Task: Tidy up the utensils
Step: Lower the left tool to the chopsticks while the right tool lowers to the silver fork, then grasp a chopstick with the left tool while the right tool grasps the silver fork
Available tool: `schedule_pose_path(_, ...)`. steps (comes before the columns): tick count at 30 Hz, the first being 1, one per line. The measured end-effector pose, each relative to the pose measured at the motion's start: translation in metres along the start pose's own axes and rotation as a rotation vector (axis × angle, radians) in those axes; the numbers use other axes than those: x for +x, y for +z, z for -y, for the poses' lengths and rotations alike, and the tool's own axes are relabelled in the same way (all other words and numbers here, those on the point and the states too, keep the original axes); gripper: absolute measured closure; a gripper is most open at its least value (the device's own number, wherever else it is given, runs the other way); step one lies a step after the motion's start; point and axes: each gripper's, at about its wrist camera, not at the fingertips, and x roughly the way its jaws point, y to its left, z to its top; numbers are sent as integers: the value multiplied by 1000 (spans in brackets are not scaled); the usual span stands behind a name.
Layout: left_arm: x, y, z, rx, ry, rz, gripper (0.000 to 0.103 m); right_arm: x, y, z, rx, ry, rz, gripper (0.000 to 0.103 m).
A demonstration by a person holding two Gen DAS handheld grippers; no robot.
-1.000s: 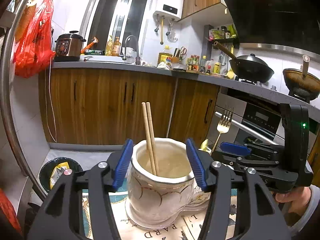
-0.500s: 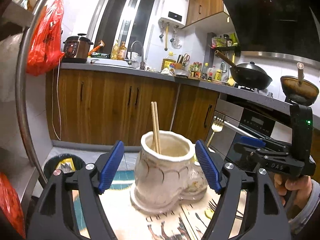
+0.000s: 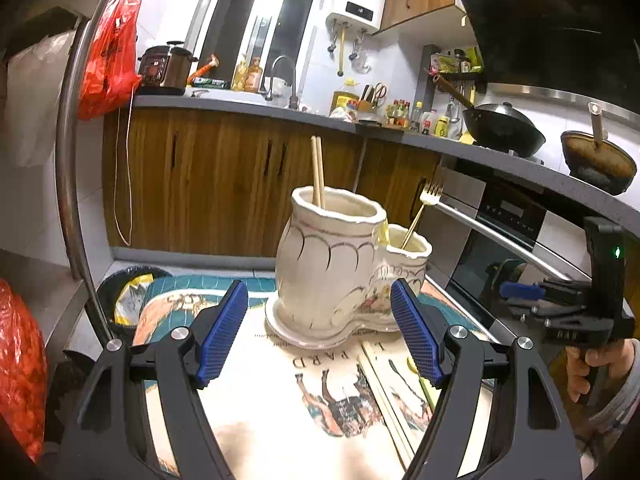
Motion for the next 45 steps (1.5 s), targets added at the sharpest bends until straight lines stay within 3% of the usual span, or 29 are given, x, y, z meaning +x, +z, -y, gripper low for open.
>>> schedule_pose_path(14,32,-37,9,-11,-24,-240,30,12,-38,-4,-43,16,-182,55)
schedule_pose_path(19,44,-49,19,19,-36,-319,37,19,-42,-15,-89,52,-238,55)
schedule_pose_path(22,52,-55,24,37,-47,-367,43,28,-44,-24,-137,79,-288,67)
schedule_pose_path(29,64,-62,44,101,-88,-445,51,51,-35,-35,-218,100,-390,74)
schedule_pose_path(31,69,-63,48,110,-93,-474,62,56,-31,-35,-216,110,-416,83)
schedule_pose_path(36,76,-67,47,101,-110,-513,77,62,-27,-35,-214,129,-451,93)
schedule_pose_path(45,84,-72,50,128,-96,-544,77,61,-27,-36,-208,126,-454,94)
